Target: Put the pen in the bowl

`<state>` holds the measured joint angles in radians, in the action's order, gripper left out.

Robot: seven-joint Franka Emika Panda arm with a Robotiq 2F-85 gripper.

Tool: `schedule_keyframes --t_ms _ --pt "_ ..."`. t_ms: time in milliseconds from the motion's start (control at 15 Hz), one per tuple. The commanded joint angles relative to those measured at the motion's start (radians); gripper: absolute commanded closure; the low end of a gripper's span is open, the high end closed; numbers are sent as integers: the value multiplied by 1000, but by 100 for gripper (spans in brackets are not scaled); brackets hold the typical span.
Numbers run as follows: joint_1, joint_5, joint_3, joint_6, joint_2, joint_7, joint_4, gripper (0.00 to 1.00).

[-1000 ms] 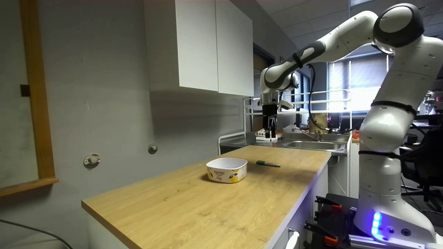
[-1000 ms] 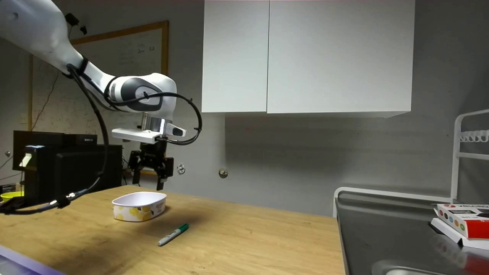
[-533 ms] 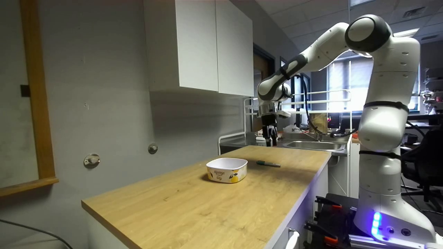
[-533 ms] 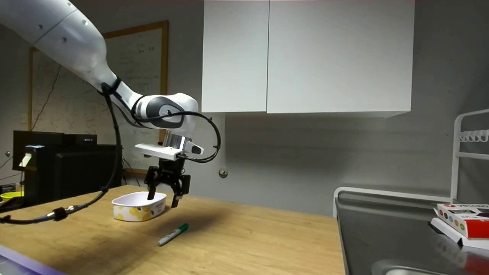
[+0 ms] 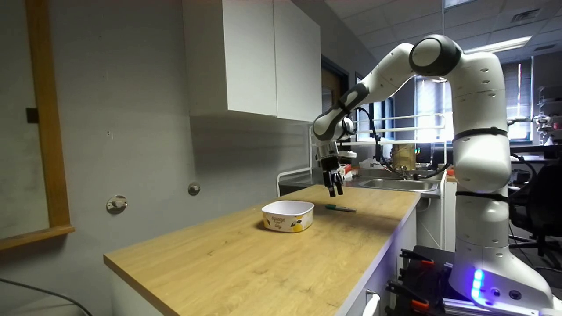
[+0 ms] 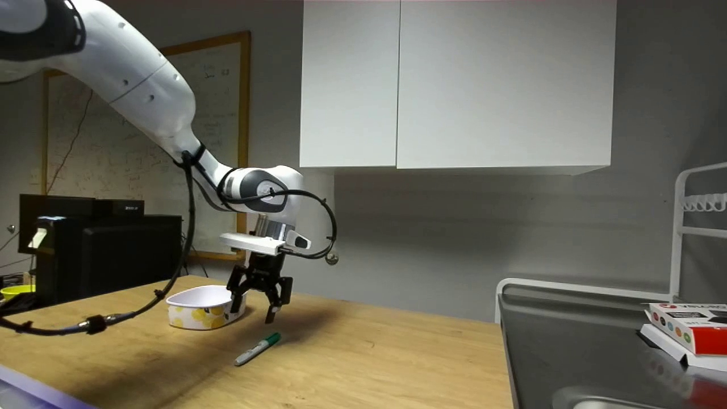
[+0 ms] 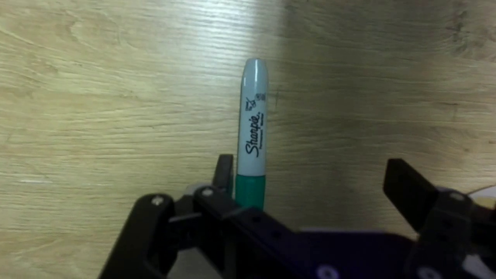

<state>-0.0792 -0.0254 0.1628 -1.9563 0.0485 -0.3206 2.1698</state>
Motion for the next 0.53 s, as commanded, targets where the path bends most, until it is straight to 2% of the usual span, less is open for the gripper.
schedule_keyframes --t_ms 0,467 --pt "-28 2 -14 17 109 -10 -93 0" --pt "-79 -10 -16 13 205 -35 -151 0"
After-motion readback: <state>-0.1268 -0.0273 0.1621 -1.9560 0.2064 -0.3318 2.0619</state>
